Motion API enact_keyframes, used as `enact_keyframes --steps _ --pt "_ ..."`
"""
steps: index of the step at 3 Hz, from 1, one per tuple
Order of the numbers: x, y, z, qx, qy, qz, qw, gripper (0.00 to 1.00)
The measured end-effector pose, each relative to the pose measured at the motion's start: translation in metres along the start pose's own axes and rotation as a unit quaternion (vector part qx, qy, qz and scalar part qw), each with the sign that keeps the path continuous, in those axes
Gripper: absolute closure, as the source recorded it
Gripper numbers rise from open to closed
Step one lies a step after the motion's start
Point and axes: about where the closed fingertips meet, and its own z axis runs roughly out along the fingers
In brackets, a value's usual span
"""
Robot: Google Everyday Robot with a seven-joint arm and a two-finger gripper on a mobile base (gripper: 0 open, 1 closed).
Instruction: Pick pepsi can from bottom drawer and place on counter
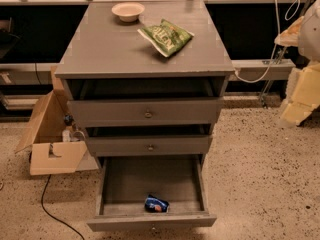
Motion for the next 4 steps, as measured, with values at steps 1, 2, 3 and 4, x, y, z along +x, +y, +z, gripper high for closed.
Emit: enact_keyframes --steps 1,2,3,4 --pt "0.0 0.0 0.0 0.0 0.0 0.0 1.0 0.0" --pt "0.001 0.005 0.034 -0.015 -0.002 0.004 0.9999 0.0" --pt "-0.002 0.018 0.097 -0.045 -0.012 0.017 0.9988 0.0" --pt "-0.013 0.036 0.164 -0.072 -0.03 0.044 0.996 0.0"
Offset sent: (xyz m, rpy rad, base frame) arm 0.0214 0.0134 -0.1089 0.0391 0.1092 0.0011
